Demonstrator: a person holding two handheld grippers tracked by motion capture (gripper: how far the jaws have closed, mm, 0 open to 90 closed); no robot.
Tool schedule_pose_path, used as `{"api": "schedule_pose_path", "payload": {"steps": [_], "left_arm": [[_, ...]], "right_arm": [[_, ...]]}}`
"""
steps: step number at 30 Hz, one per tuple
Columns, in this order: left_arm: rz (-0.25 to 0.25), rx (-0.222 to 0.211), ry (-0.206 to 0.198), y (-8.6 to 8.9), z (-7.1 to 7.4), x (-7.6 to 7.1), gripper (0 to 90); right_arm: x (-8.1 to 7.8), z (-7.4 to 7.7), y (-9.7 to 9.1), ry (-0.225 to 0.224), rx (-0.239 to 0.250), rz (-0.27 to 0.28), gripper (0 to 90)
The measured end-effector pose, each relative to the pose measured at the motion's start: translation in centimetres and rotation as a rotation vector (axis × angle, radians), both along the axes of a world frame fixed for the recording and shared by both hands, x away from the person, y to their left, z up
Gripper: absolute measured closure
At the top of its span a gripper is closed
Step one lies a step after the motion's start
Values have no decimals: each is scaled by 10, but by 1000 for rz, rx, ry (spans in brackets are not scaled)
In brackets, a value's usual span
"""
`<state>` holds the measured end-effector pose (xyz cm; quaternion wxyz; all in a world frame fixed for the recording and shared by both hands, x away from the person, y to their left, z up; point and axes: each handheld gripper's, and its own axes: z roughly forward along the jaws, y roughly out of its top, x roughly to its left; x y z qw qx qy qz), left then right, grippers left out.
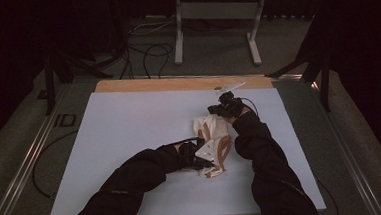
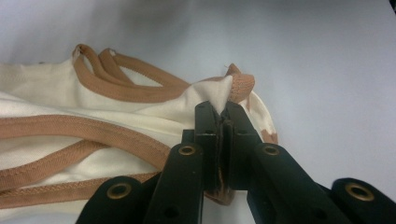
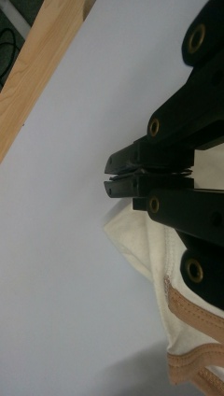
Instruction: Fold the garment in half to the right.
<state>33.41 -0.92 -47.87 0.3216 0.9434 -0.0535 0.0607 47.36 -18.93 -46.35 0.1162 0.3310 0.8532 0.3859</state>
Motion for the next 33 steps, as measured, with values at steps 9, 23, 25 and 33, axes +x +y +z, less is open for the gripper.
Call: {"api": "schedule_pose_path", "payload": {"steps": [9,23,25,33], "left_arm": [[-2,2,3,-8,-3,0,869],[3,9,22,-13,-7,1,865],[5,11,21,-14,-8,1,865],[13,8,28,-17,-10,1,864]], "right_arm": [[1,-8,-8,12,-2,-16,881],[-2,-20,-22,31,-4,-42,881],[-2,-23,-23,37,-6,-46,881],[0,-33,-26,57,-4,-59,880]]}}
